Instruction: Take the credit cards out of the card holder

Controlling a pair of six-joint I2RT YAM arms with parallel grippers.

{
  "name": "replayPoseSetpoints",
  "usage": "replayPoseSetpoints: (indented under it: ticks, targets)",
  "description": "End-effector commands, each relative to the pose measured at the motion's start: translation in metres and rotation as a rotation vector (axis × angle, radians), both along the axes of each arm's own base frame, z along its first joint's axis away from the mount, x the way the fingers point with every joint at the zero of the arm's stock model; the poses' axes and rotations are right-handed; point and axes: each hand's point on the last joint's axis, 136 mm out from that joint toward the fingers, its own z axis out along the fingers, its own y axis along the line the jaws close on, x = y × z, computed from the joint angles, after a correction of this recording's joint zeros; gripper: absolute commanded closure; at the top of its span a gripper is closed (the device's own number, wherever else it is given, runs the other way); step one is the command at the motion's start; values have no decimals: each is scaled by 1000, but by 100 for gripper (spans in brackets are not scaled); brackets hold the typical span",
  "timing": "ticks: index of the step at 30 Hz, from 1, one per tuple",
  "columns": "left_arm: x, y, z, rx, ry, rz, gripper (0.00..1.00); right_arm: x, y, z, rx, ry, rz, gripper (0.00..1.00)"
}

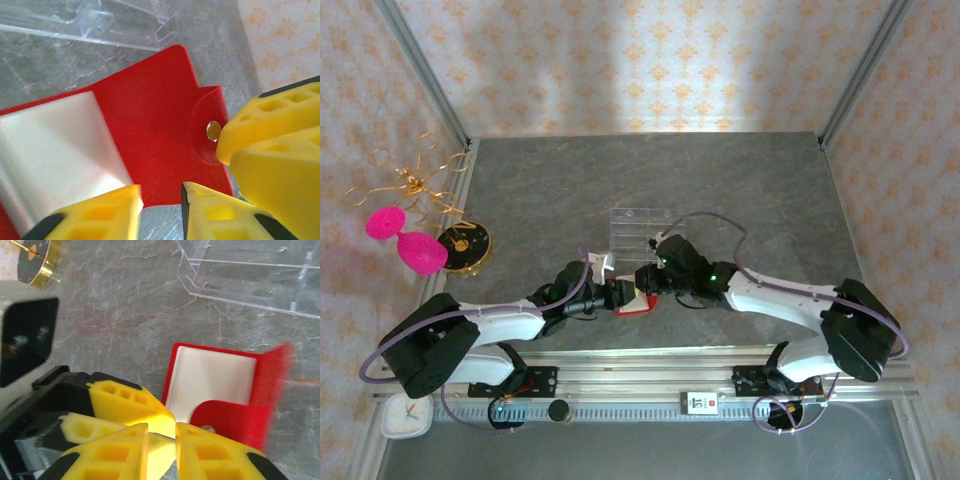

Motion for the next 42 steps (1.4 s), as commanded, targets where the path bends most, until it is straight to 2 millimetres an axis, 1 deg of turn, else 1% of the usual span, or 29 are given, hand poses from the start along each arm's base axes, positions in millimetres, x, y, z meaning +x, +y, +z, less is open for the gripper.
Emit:
replayPoseSetpoints:
  ticks: [1, 2, 4, 6, 7, 12, 15, 16, 21, 23, 34, 37, 42]
  targets:
    - [2, -10, 20, -63, -46, -24, 72, 5, 4, 2, -11, -6, -2, 82]
    - [1, -9, 20, -62, -45, -22, 72, 6, -2, -8, -54, 3, -23, 83]
    - [0, -3, 17, -53, -42, -7, 71, 8, -24, -32, -158, 29, -87, 84]
    - [0, 4, 14, -45, -35, 14, 70, 6, -43, -50, -212, 41, -143, 84]
    - [1, 10, 11, -40, -28, 33, 69, 5, -49, -58, -222, 45, -159, 84]
    - [6, 39, -13, -5, 43, 137, 62, -2, -59, -90, -262, 80, -166, 86]
    - [7, 50, -27, 35, 82, 180, 61, -4, -64, -105, -300, 89, -166, 88]
    - [7, 52, -28, 39, 83, 185, 61, -4, -65, -108, -308, 91, -163, 89]
    - [10, 61, -36, 98, 90, 220, 61, -8, -67, -113, -302, 94, -152, 89]
    - [11, 62, -39, 111, 96, 224, 61, -9, -67, -115, -302, 96, -147, 89]
    - [17, 44, -47, 87, 118, 165, 58, -12, -59, -116, -260, 95, -107, 90]
    - [16, 38, -40, 35, 108, 147, 58, -13, -57, -115, -248, 93, -102, 90]
    - [13, 31, -13, -102, 42, 127, 59, -14, -52, -115, -215, 95, -90, 91]
